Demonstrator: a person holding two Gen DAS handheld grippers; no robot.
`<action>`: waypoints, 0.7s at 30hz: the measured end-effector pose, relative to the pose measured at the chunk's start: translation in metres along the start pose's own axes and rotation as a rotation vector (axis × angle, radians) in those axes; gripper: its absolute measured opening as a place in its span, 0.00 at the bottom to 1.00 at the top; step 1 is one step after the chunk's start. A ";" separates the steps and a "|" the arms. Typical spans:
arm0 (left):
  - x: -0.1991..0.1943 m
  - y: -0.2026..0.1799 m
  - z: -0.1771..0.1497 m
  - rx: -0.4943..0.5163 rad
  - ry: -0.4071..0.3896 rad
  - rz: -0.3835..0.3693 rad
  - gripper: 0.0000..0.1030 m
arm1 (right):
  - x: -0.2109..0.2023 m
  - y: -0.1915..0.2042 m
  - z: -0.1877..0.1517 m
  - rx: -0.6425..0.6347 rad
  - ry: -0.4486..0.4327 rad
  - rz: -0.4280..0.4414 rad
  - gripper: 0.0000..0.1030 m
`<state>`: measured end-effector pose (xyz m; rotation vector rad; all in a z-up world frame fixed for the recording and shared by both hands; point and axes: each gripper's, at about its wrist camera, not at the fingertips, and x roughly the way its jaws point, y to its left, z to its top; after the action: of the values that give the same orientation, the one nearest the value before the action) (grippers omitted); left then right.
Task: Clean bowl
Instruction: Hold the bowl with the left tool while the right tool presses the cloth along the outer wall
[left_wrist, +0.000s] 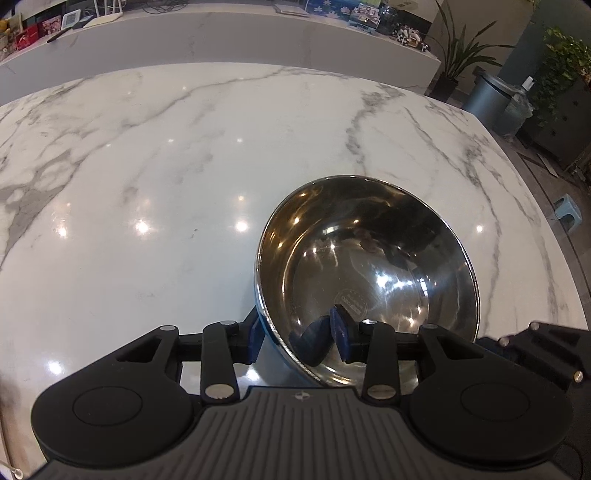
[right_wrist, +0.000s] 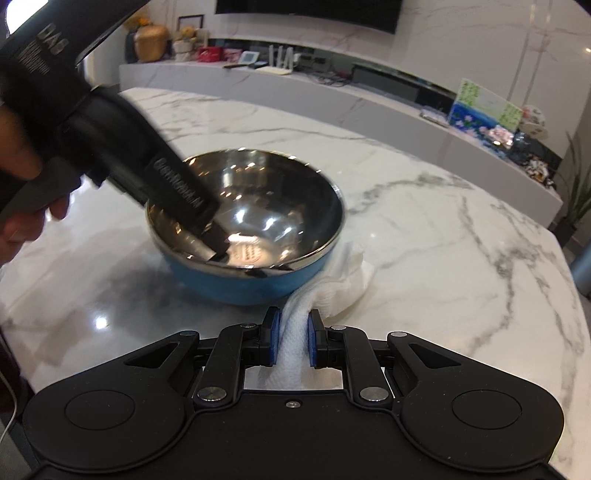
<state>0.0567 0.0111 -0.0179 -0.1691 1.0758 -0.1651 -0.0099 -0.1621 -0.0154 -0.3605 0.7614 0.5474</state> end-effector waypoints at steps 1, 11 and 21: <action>0.000 0.000 0.000 0.000 0.002 0.000 0.38 | 0.000 0.001 0.000 -0.002 0.003 0.002 0.13; 0.000 0.008 0.006 -0.018 -0.016 -0.012 0.27 | -0.005 -0.011 0.004 0.038 -0.024 -0.052 0.13; 0.002 0.009 0.010 -0.018 -0.040 -0.014 0.22 | -0.014 -0.024 0.009 0.062 -0.105 -0.080 0.13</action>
<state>0.0667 0.0199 -0.0170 -0.1954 1.0371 -0.1638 0.0008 -0.1816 0.0040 -0.3010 0.6579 0.4627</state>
